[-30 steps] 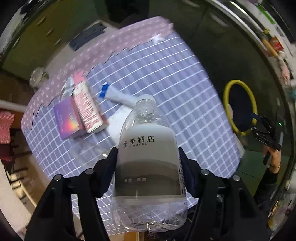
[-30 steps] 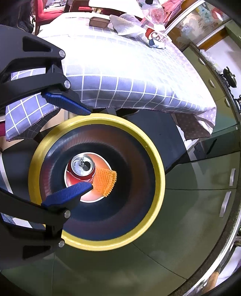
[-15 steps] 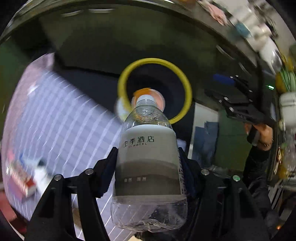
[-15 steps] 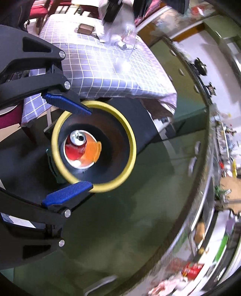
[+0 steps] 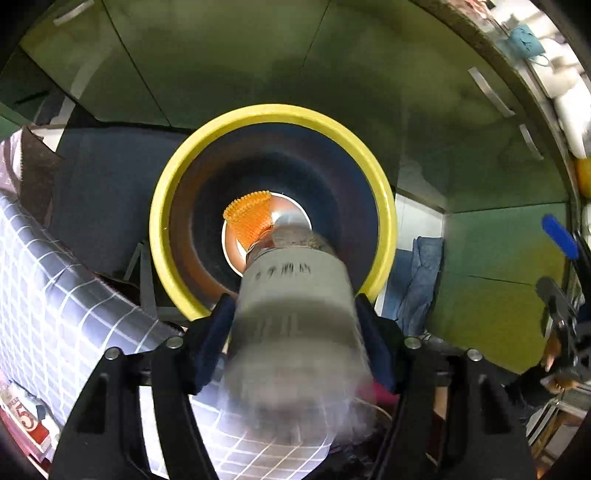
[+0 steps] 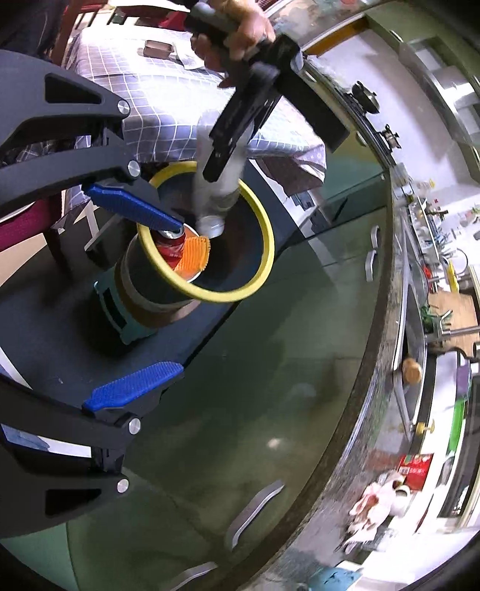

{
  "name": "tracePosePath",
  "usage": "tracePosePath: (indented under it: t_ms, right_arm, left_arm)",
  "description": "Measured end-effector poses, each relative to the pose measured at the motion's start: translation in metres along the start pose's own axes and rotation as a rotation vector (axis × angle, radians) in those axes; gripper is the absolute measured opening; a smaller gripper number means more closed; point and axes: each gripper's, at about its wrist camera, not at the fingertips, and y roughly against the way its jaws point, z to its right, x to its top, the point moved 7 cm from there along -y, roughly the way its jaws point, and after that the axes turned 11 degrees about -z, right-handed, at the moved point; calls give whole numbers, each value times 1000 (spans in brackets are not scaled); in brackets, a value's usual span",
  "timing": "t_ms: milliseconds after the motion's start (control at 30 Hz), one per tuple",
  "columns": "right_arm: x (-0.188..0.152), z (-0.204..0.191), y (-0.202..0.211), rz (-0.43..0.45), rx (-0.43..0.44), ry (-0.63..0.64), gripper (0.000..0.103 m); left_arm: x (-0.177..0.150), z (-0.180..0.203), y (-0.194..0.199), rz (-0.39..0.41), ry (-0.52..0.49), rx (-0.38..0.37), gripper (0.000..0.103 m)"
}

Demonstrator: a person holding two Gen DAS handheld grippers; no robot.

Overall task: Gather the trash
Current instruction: 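Carry the water bottle over the yellow bin and open the left tool, then grasp the white-and-blue tube with the right tool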

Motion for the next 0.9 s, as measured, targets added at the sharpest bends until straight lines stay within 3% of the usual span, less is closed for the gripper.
tracePosePath:
  t_ms: [233, 433, 533, 633, 733, 900]
  right_arm:
    - [0, -11, -2, 6, 18, 10, 73]
    - [12, -66, -20, -41, 39, 116, 73]
    - [20, -108, -32, -63, 57, 191, 73]
    - [32, -165, -51, -91, 86, 280, 73]
    - [39, -233, -71, -127, 124, 389, 73]
    - [48, -373, -105, -166, 194, 645, 73]
  left_arm:
    - [-32, 1, 35, 135, -30, -70, 70]
    - [-130, -25, 81, 398, -47, -138, 74]
    - [-197, -64, 98, 560, 12, -166, 75]
    - [-263, -115, 115, 757, 129, -128, 88]
    - [-328, -180, 125, 935, 284, -49, 91]
    - [-392, -262, 116, 1060, 486, 166, 92]
